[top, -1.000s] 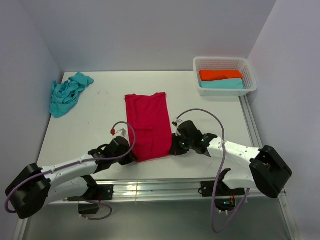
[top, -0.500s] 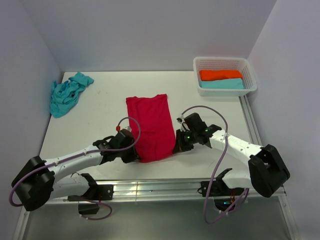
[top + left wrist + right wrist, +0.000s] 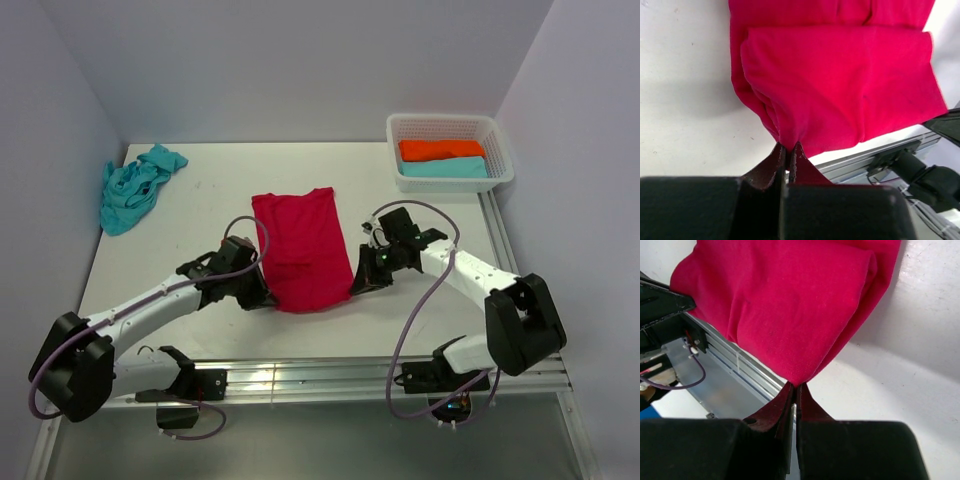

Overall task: Roll the t-shirts
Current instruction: Roll the tshirt

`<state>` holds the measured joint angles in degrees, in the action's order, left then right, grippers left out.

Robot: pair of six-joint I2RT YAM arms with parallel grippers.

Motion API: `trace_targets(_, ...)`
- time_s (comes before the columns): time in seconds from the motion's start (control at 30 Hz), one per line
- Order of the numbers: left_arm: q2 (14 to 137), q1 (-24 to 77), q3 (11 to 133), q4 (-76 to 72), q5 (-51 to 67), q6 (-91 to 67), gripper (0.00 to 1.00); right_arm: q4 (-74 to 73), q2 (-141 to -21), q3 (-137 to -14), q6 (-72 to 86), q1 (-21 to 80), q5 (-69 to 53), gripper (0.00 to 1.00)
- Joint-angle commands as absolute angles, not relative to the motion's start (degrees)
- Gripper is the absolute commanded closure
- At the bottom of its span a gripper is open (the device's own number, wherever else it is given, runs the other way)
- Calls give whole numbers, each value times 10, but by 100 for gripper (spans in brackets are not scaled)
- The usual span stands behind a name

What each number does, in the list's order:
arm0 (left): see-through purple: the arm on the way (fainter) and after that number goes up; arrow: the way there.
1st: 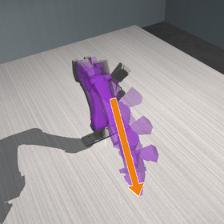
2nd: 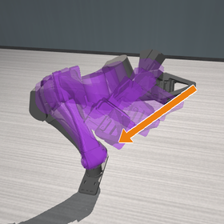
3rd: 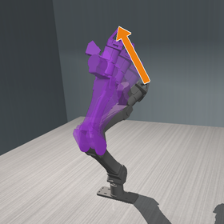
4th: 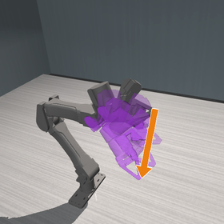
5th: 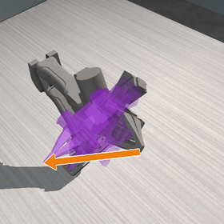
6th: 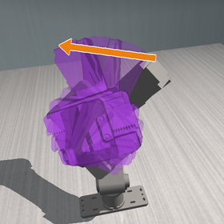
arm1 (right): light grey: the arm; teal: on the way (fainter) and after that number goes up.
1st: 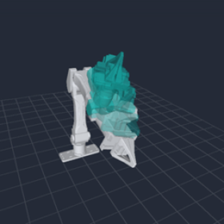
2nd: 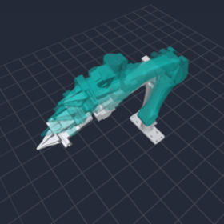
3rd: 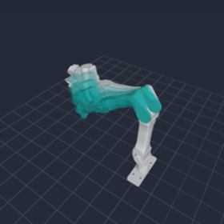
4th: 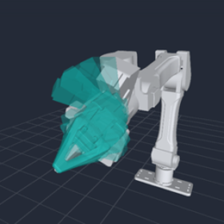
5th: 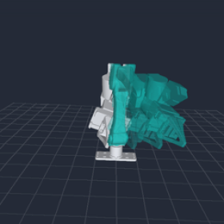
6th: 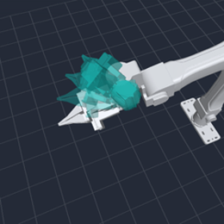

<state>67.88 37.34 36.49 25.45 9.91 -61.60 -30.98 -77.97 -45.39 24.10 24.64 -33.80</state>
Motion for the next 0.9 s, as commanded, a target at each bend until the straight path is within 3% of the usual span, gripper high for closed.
trace_targets(0.0, 686, 347, 398, 271, 139, -599, 100, -322, -794, -493, 231, 229, -374, 100)
trace_targets(0.87, 799, 196, 491, 268, 281, -575, 100, -345, -976, -681, 221, 166, -416, 100)
